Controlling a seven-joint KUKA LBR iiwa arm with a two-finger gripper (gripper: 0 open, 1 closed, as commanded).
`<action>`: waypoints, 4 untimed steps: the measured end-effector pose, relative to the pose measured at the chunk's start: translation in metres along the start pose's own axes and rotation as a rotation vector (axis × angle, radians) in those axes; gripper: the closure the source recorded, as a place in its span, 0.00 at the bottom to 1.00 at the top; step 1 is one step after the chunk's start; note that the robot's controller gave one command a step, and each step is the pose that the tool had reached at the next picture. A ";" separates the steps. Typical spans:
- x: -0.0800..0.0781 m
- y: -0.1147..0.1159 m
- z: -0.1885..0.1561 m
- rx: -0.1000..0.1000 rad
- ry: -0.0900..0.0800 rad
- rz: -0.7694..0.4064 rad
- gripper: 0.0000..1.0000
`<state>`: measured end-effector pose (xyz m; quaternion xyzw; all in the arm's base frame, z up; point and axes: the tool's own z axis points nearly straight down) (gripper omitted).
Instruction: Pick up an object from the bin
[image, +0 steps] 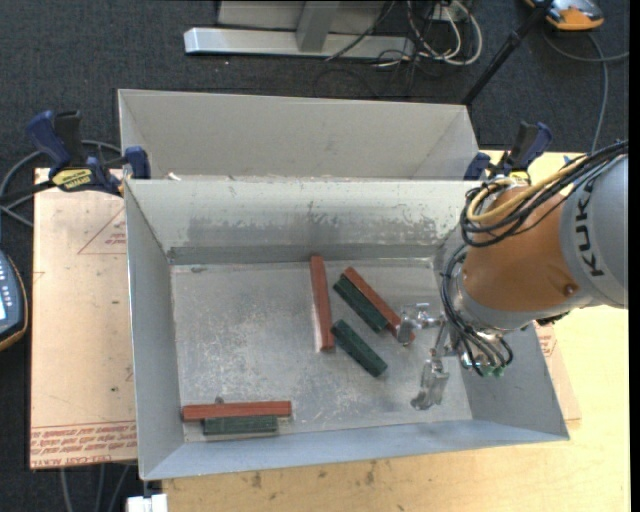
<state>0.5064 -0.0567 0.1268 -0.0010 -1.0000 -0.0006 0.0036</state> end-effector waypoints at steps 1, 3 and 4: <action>-0.048 0.043 0.048 0.000 -0.009 -0.275 0.00; -0.045 0.087 0.054 0.001 -0.009 -0.353 1.00; -0.054 0.088 -0.105 0.004 -0.019 -0.390 1.00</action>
Offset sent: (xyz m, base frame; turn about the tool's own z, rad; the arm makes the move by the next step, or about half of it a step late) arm 0.0472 0.0411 -0.0468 -0.2749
